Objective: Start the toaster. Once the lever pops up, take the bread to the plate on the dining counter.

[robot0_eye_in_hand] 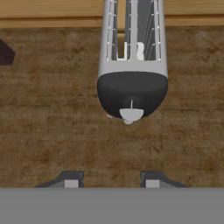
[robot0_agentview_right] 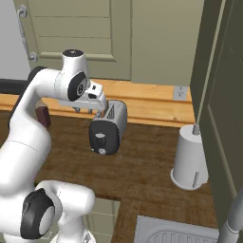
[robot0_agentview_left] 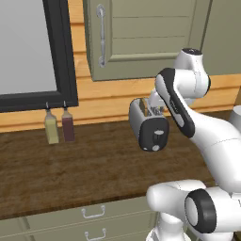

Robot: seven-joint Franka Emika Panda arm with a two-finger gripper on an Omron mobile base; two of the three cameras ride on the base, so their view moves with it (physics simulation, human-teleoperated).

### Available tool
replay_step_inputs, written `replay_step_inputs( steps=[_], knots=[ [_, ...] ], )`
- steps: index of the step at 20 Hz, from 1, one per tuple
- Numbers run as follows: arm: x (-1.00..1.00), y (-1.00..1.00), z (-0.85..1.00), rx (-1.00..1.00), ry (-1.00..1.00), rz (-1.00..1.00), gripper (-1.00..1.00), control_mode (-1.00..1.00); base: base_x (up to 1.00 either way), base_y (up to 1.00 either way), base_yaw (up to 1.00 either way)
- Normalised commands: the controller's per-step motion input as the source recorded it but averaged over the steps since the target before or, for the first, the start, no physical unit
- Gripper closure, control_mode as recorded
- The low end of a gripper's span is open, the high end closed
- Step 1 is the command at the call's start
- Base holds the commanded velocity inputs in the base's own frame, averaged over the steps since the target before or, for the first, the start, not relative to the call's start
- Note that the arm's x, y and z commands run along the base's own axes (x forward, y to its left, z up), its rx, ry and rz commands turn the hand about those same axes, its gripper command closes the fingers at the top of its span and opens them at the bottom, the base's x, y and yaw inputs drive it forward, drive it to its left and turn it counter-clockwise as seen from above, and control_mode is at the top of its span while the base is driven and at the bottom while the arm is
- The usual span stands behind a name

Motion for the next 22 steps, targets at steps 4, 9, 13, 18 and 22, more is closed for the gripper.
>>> replay_step_inputs(
  steps=[4,9,13,18,22],
  knots=[
    [-0.18,0.00,0.00,0.00,0.00,0.00,-1.00,-1.00,0.00,0.00,0.00],
    [-0.59,-0.26,-0.26,0.00,-0.09,0.02,-1.00,-1.00,0.00,0.00,0.00],
    [-0.15,-0.06,-0.81,0.00,-0.04,0.00,-1.00,-1.00,0.00,0.00,0.00],
    [0.00,-0.23,-0.72,0.00,-0.12,-0.04,-1.00,-1.00,0.00,0.00,0.00],
    [0.04,-0.39,-0.36,0.01,-0.01,-0.04,-1.00,-1.00,0.00,0.00,0.00]
  ],
)
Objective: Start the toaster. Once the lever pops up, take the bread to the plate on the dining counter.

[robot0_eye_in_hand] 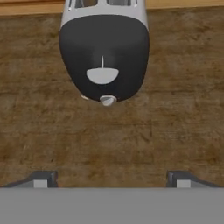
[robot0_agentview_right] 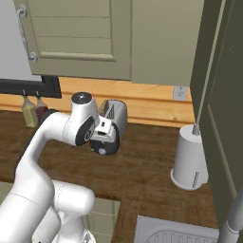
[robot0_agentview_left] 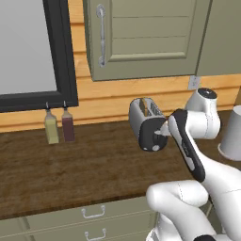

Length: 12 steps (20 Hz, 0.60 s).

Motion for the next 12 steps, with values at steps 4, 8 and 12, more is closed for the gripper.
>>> replay_step_inputs(
  steps=[4,8,12],
  knots=[
    [0.33,-0.36,0.00,0.02,0.09,0.00,-1.00,-1.00,0.00,0.00,0.00],
    [0.51,-0.15,-0.02,0.00,0.01,0.00,-1.00,-1.00,0.00,0.00,0.00],
    [0.54,0.01,0.00,0.01,0.00,0.00,-1.00,-1.00,0.00,0.00,0.00]
  ],
)
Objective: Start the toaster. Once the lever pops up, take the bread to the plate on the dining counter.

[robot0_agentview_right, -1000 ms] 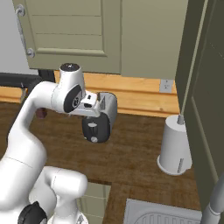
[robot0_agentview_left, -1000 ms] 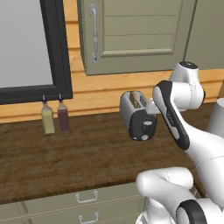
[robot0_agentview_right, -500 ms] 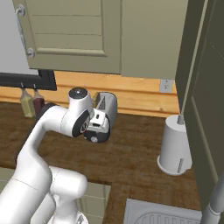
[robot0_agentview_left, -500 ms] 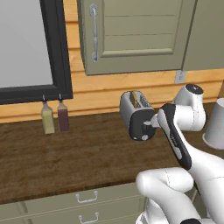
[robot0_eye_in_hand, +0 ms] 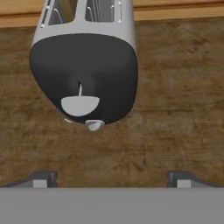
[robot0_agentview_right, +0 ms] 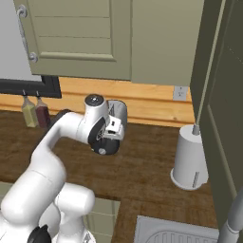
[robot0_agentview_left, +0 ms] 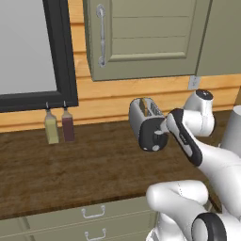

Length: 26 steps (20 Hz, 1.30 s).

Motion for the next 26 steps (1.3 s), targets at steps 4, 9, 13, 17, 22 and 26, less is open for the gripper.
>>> replay_step_inputs(
  steps=[4,9,13,17,22,26],
  knots=[
    [0.35,0.46,-0.37,0.00,0.08,-0.01,-1.00,-1.00,0.00,0.00,0.00],
    [0.49,0.31,-0.21,0.03,0.03,-0.01,1.00,-1.00,0.00,0.00,0.00],
    [0.32,-0.04,-0.02,0.03,0.00,-0.01,1.00,-1.00,0.00,0.00,0.00],
    [0.10,0.03,-0.09,0.00,0.00,-0.01,1.00,-1.00,0.00,0.00,0.00],
    [0.26,0.06,-0.24,0.00,0.00,-0.02,1.00,-1.00,0.00,0.00,0.00],
    [0.23,0.00,-0.23,0.00,0.00,0.00,1.00,-1.00,0.00,0.00,0.00]
  ],
)
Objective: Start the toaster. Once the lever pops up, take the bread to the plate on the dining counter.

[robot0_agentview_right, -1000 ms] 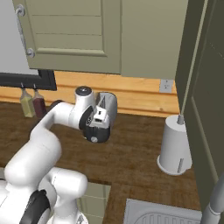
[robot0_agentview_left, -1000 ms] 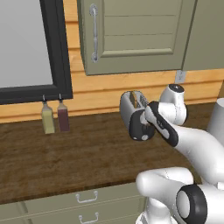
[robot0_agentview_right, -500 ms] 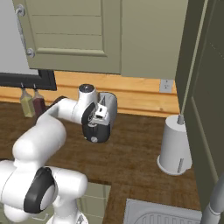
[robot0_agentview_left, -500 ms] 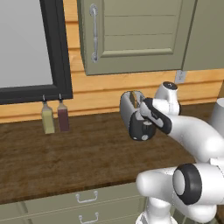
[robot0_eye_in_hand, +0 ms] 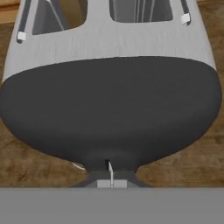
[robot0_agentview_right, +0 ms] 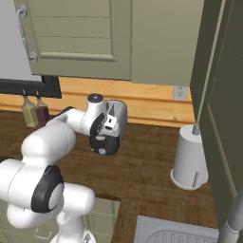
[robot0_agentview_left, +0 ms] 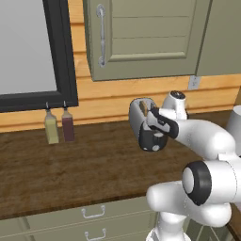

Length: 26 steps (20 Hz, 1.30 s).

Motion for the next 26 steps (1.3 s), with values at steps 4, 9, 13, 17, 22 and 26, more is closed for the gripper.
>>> replay_step_inputs(
  steps=[4,9,13,17,22,26],
  knots=[
    [0.05,0.00,-0.18,0.00,0.00,0.00,1.00,-1.00,0.00,0.00,0.00],
    [-0.05,0.04,-0.49,0.00,0.00,0.00,1.00,-1.00,0.00,0.00,0.00],
    [-0.25,0.06,-0.69,0.00,0.00,0.00,1.00,-1.00,0.00,0.00,0.00],
    [-0.11,0.13,-0.70,0.00,0.00,0.00,1.00,-1.00,0.00,0.00,0.00],
    [-0.17,0.09,-0.61,0.00,0.00,0.00,1.00,-1.00,0.00,0.00,0.00],
    [-0.31,0.00,0.19,0.01,0.00,0.00,1.00,-1.00,0.00,0.00,0.00]
  ],
)
